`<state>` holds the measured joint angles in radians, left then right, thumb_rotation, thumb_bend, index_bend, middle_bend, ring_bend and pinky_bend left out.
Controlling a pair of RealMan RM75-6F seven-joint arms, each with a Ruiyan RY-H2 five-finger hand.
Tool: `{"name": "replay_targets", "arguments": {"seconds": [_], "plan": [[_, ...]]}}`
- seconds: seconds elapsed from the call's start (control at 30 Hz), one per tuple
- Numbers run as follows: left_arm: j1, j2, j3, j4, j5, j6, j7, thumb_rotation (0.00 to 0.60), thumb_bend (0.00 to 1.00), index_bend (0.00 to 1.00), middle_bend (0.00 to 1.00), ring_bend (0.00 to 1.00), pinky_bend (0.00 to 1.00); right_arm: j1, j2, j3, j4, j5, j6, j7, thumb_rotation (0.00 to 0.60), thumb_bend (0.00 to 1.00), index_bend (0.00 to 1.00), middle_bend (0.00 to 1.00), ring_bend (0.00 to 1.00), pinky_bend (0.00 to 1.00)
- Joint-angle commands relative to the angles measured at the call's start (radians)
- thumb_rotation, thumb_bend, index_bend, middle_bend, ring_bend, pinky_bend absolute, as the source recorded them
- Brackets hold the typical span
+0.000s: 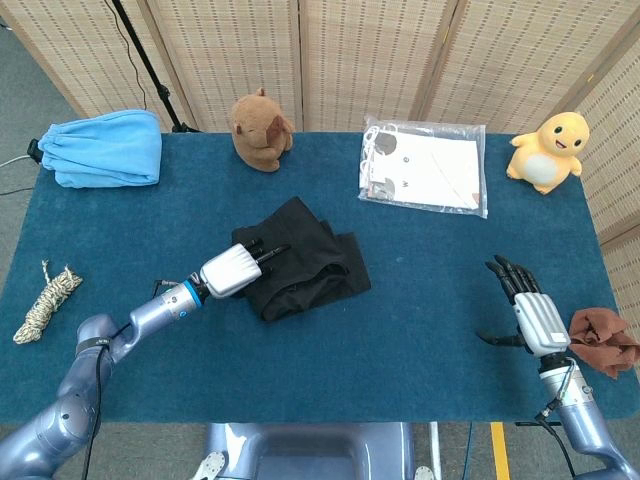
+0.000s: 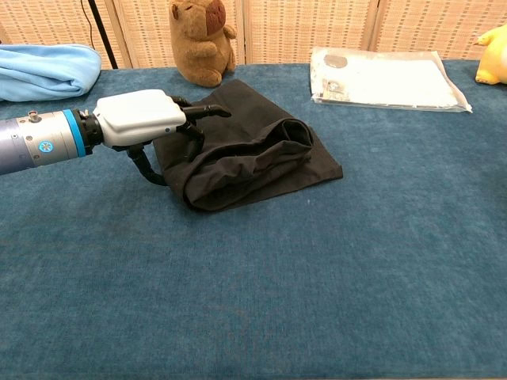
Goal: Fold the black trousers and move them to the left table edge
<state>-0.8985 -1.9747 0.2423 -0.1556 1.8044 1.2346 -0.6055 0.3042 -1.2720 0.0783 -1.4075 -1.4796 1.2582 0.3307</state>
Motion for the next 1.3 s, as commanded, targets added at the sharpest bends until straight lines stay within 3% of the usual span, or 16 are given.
{"name": "replay_targets", "arguments": {"seconds": [0.03, 0.37, 0.47, 0.5, 0.57, 0.63, 0.73, 0.9, 1.03, 1.3], "plan": [[0.001, 0.0, 0.0, 0.001, -0.001, -0.004, 0.003, 0.6, 0.0, 0.14, 0.0, 0.07, 0.19, 0.0, 0.001, 0.0, -0.001, -0.001, 0.0, 0.002, 0.6, 0.0, 0.0, 0.0, 0.0, 0.0], [-0.014, -0.028, -0.006, 0.013, -0.006, -0.035, 0.057, 0.6, 0.0, 0.04, 0.0, 0.03, 0.18, 0.0, 0.005, 0.0, 0.0, -0.005, 0.003, 0.019, 0.6, 0.0, 0.0, 0.0, 0.0, 0.0], [-0.015, -0.032, -0.008, 0.013, -0.008, -0.037, 0.07, 0.6, 0.1, 0.04, 0.0, 0.03, 0.18, 0.0, 0.005, 0.0, 0.0, -0.006, 0.005, 0.021, 0.6, 0.0, 0.0, 0.0, 0.0, 0.0], [-0.016, -0.033, -0.009, 0.013, -0.01, -0.034, 0.073, 0.6, 0.2, 0.05, 0.0, 0.04, 0.18, 0.0, 0.005, 0.001, 0.001, -0.006, 0.005, 0.022, 0.6, 0.0, 0.0, 0.0, 0.0, 0.0], [-0.015, -0.036, -0.014, 0.013, -0.014, -0.025, 0.078, 0.6, 0.37, 0.11, 0.0, 0.11, 0.19, 0.0, 0.005, 0.001, 0.002, -0.006, 0.005, 0.024, 0.6, 0.0, 0.0, 0.0, 0.0, 0.0], [-0.012, -0.038, -0.017, 0.015, -0.016, -0.013, 0.087, 0.6, 0.52, 0.21, 0.04, 0.24, 0.26, 0.0, 0.005, 0.0, 0.003, -0.007, 0.005, 0.025, 0.6, 0.0, 0.0, 0.0, 0.0, 0.0], [-0.007, -0.042, -0.021, 0.022, -0.02, 0.004, 0.105, 0.6, 0.68, 0.34, 0.16, 0.38, 0.35, 0.0, 0.005, 0.0, 0.004, -0.008, 0.005, 0.027, 0.6, 0.0, 0.0, 0.0, 0.0, 0.0], [-0.002, -0.041, -0.041, 0.03, -0.038, 0.036, 0.107, 0.6, 0.89, 0.5, 0.33, 0.52, 0.45, -0.001, 0.006, -0.002, 0.001, -0.013, 0.01, 0.029, 0.6, 0.0, 0.0, 0.0, 0.0, 0.0], [-0.003, -0.036, -0.043, 0.033, -0.04, 0.052, 0.097, 0.6, 0.99, 0.63, 0.45, 0.61, 0.53, 0.0, 0.006, -0.004, 0.0, -0.016, 0.008, 0.028, 0.6, 0.0, 0.0, 0.0, 0.0, 0.0], [0.002, -0.029, -0.042, 0.039, -0.039, 0.088, 0.076, 0.6, 1.0, 0.77, 0.6, 0.72, 0.64, 0.001, 0.005, -0.007, -0.001, -0.018, 0.006, 0.028, 0.6, 0.0, 0.0, 0.0, 0.0, 0.0]]}}
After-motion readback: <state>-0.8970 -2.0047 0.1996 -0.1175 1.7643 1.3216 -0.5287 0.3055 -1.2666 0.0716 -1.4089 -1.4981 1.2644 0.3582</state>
